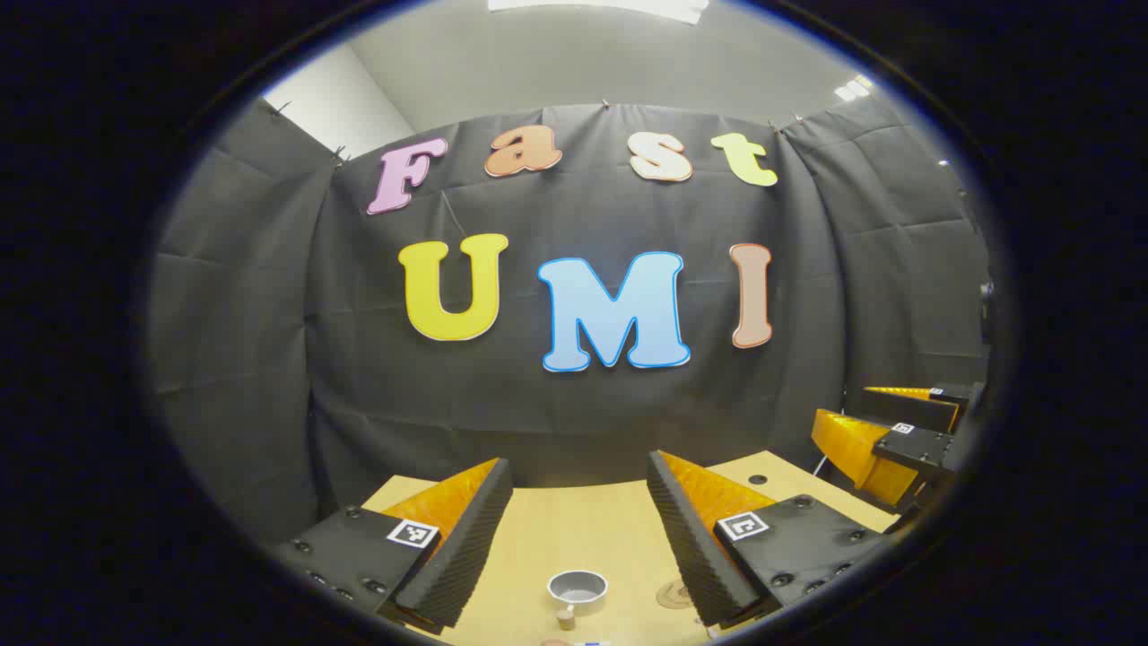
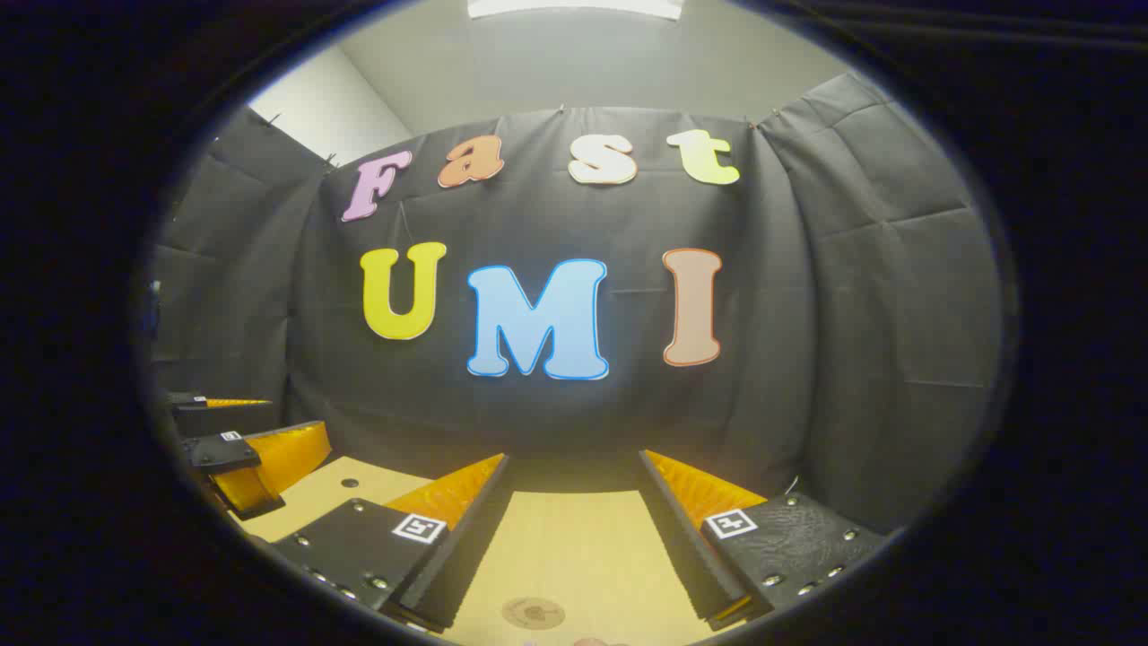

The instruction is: Put the toothbrush and toothpaste on the desktop into the cup, then pick up the cup and place it on the coaster on the desktop.

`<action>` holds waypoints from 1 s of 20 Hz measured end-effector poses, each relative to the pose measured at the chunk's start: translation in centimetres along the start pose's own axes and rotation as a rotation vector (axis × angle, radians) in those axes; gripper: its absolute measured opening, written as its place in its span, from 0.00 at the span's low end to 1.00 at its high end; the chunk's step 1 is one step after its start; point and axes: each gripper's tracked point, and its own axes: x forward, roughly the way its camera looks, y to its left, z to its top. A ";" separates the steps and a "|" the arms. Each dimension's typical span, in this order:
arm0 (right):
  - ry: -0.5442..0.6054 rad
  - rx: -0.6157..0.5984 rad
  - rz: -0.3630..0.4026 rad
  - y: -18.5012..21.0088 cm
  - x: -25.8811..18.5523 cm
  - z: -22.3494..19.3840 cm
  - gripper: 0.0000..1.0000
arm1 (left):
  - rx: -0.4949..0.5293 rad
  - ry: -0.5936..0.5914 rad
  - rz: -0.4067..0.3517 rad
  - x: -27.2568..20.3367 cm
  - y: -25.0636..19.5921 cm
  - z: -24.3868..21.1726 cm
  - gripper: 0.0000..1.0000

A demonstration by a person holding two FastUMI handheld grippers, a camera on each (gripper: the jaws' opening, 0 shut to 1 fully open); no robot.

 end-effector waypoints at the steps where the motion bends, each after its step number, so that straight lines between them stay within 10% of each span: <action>1: 0.005 0.002 0.002 0.0 0.0 -0.2 0.90 | 0.006 -0.003 0.002 0.3 -0.2 -0.1 1.00; 13: 0.125 -0.009 0.023 0.1 0.9 -2.5 0.90 | -0.006 0.084 0.010 1.8 -3.0 -3.8 1.00; 20: 0.368 0.017 0.065 0.8 -0.3 -9.8 0.90 | -0.036 0.288 0.017 3.4 -2.6 -16.2 1.00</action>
